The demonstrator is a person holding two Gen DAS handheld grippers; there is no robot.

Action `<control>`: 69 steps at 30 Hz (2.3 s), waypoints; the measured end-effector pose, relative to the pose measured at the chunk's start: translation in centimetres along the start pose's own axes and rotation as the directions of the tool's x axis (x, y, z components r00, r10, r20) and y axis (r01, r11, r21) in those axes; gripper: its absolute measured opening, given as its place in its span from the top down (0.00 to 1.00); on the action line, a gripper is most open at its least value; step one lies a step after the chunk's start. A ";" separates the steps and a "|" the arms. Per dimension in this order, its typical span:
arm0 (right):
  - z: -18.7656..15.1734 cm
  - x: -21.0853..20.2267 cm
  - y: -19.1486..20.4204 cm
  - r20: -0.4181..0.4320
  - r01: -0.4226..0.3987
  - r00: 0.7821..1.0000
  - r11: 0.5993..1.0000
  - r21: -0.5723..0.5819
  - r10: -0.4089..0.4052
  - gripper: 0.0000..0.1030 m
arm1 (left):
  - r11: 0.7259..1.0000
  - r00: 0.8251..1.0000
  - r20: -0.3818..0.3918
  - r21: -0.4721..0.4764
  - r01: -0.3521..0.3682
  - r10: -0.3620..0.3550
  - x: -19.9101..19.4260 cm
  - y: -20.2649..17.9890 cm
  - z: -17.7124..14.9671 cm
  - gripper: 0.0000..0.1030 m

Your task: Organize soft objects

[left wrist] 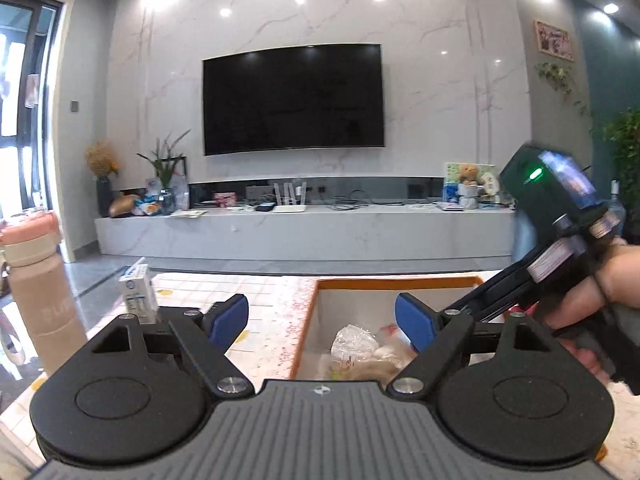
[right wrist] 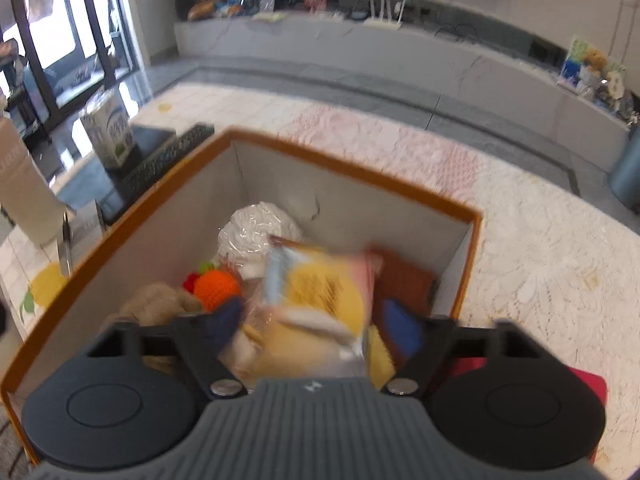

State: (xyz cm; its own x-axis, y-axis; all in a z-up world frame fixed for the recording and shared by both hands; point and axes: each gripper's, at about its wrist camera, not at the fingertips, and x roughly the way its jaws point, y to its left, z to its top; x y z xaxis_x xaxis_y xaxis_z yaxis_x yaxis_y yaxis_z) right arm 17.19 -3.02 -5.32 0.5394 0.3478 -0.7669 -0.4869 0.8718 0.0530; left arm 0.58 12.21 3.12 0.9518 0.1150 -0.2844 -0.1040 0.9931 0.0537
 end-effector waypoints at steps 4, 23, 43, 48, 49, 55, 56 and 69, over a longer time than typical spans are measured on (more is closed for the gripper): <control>0.2 -3.0 -0.1 0.073 -0.008 0.997 1.000 0.006 0.007 0.05 | 1.000 1.000 -0.015 -0.014 0.007 -0.007 -0.3 0.3 0.3 0.05; -7.7 -24.1 -5.3 0.358 0.215 0.912 0.977 -0.003 -0.200 0.03 | 0.984 0.983 -0.042 -0.011 0.178 -0.178 -4.9 -7.7 6.8 0.09; -16.7 -15.9 -9.8 0.198 0.102 0.970 0.975 0.198 -0.142 0.03 | 0.982 0.944 -0.273 -0.008 0.189 -0.184 -1.5 -13.3 0.3 0.09; -17.0 -14.3 -10.3 0.189 0.061 0.976 0.973 0.223 -0.105 0.03 | 0.985 0.932 -0.323 -0.007 0.172 -0.165 -1.2 -13.2 -1.3 0.10; -17.0 -14.1 -10.2 0.183 0.064 0.977 0.974 0.218 -0.105 0.03 | 0.985 0.929 -0.330 -0.012 0.171 -0.166 -1.1 -13.1 -1.5 0.10; -17.2 -13.5 -9.7 0.179 0.069 0.978 0.977 0.201 -0.106 0.03 | 0.985 0.924 -0.344 -0.019 0.174 -0.170 -1.0 -12.6 -2.1 0.10; -17.2 -13.4 -9.7 0.178 0.067 0.979 0.977 0.200 -0.103 0.03 | 0.985 0.922 -0.347 -0.020 0.174 -0.170 -0.9 -12.7 -2.2 0.10; -17.4 -13.0 -9.7 0.200 0.051 0.976 0.980 0.195 -0.090 0.03 | 0.982 0.914 -0.360 -0.056 0.181 -0.189 -0.8 -12.6 -2.2 0.11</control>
State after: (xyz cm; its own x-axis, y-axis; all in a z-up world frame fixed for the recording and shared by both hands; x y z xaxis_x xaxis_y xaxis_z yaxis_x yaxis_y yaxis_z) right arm 2.98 -22.00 -6.97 0.7073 0.3295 -0.6254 -0.3158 0.9388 0.1374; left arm 0.51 -0.39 0.55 0.7854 -0.0745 -0.6145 0.0537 0.9972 -0.0523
